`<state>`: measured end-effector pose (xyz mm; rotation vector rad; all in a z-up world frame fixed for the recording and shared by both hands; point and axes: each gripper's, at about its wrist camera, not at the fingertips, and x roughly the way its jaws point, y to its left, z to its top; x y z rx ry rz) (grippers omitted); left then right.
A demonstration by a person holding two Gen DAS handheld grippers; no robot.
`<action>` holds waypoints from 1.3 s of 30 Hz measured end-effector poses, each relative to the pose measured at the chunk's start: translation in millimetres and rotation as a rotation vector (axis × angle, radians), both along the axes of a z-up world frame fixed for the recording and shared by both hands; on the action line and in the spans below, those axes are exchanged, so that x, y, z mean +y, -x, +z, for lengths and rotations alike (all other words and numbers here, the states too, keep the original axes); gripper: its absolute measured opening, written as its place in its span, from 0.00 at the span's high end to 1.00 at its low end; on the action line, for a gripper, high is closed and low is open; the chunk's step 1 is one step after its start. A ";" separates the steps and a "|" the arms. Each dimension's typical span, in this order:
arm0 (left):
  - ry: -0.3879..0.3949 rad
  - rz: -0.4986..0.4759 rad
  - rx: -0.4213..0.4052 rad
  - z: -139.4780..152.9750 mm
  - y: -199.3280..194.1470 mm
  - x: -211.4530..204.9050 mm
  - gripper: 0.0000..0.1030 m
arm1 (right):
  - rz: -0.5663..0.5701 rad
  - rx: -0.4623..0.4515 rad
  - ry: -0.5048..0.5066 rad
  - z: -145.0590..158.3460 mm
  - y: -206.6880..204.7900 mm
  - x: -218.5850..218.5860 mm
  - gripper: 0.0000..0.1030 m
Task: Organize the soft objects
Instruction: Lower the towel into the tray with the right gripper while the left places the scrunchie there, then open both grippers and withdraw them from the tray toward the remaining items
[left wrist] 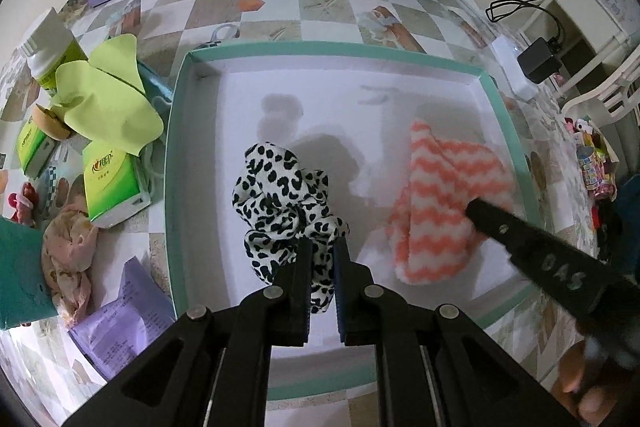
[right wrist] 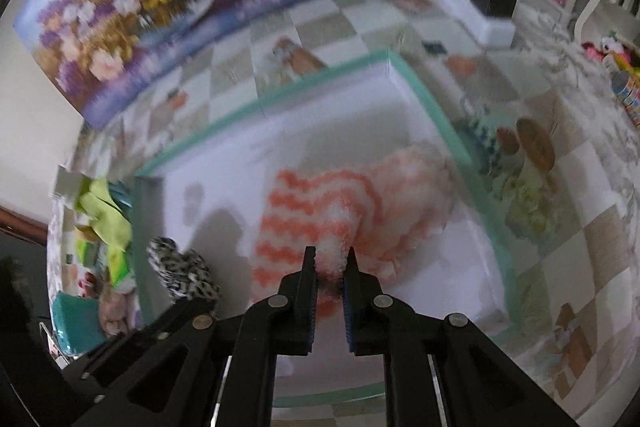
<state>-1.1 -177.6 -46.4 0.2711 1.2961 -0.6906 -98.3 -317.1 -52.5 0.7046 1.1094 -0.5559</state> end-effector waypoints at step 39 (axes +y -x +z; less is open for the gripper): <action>0.040 0.261 -0.107 33.5 -41.0 51.4 0.11 | -0.031 0.019 0.161 43.2 6.5 -4.5 0.17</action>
